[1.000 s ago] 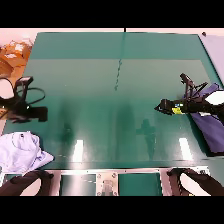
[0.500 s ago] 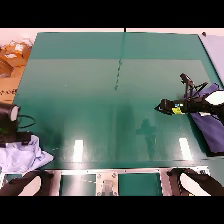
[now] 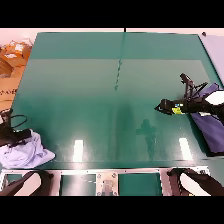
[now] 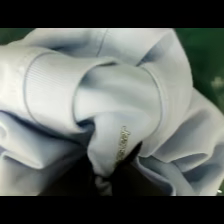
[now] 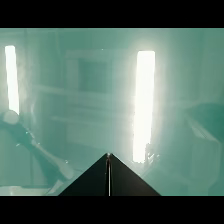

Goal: Fold the shirts.

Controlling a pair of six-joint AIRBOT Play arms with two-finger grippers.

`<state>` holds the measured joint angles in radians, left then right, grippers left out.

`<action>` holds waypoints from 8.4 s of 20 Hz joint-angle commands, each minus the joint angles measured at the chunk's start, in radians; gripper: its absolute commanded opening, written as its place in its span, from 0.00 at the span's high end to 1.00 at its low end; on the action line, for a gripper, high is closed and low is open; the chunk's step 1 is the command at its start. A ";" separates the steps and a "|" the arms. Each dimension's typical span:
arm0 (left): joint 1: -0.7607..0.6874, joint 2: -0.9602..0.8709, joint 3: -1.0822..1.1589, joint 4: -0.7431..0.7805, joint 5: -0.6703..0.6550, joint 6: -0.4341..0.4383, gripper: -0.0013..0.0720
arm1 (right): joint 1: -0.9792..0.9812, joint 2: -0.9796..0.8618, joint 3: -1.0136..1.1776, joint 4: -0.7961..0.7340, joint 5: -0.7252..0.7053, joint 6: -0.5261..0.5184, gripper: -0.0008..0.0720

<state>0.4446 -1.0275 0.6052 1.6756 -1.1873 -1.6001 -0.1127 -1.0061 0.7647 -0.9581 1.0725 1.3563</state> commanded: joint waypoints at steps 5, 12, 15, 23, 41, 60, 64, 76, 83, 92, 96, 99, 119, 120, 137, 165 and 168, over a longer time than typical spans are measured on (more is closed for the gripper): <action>-0.118 0.085 0.346 -0.459 -0.126 0.132 0.95 | -0.001 0.000 -0.001 0.007 -0.003 0.000 0.97; -0.728 0.111 0.661 -0.613 0.091 -0.011 0.95 | -0.001 0.000 0.000 0.061 0.000 0.000 0.97; -0.929 0.036 0.657 -0.613 0.164 -0.022 0.95 | -0.001 0.000 0.000 0.061 0.000 0.000 0.97; -0.966 -0.256 0.643 -0.601 0.075 -0.040 0.01 | -0.053 0.000 0.018 0.061 0.001 0.005 0.39; -1.049 -0.266 0.151 -0.708 0.266 -0.071 0.01 | -0.105 -0.502 0.052 0.278 -0.078 -0.135 0.57; -0.632 0.101 0.665 -0.505 -0.028 0.072 0.95 | -0.282 -0.001 0.385 0.418 0.080 -0.126 0.97; -0.632 0.136 1.019 -0.613 -0.100 0.117 0.95 | -0.319 0.233 0.669 0.430 -0.009 -0.042 0.97; -0.632 0.049 1.211 -0.307 -0.140 0.108 0.95 | -0.386 0.270 0.658 0.235 0.181 0.125 0.97; -0.633 -0.417 1.066 -0.632 0.230 0.160 0.95 | -0.385 0.026 0.007 0.295 -0.169 -0.111 0.97; -0.615 -0.868 1.076 -0.970 0.307 0.299 0.08 | -0.345 -0.554 0.195 0.544 -0.266 -0.374 0.71; -0.499 -0.867 1.200 -0.967 -0.068 0.299 0.10 | -0.460 -0.541 0.385 0.424 -0.001 -0.332 0.60; -0.389 -0.866 1.256 -0.969 -0.274 0.285 0.76 | -0.583 -0.505 0.393 0.383 0.156 -0.273 0.78; -0.266 -0.618 0.683 -0.686 -0.192 0.265 0.94 | -0.316 -0.422 -0.095 0.356 -0.384 -0.166 0.97; -0.279 -0.618 0.654 -0.732 -0.131 0.267 0.53 | -0.313 -0.422 -0.094 0.356 -0.378 -0.179 0.97; -0.640 -0.658 0.668 -0.807 0.015 0.348 0.95 | -0.314 -0.389 -0.020 0.356 -0.151 -0.216 0.97; -0.640 0.049 1.267 -0.220 0.109 0.290 0.95 | -0.312 0.287 0.620 0.230 -0.138 -0.026 0.97; -0.640 -0.177 1.266 -0.264 0.127 0.291 0.95 | -0.311 0.157 0.436 0.244 -0.205 -0.124 0.97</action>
<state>-0.1963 -1.0428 1.8935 1.4399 -1.0805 -1.3033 -0.4240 -0.7582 1.3590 -0.7242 0.9211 1.3231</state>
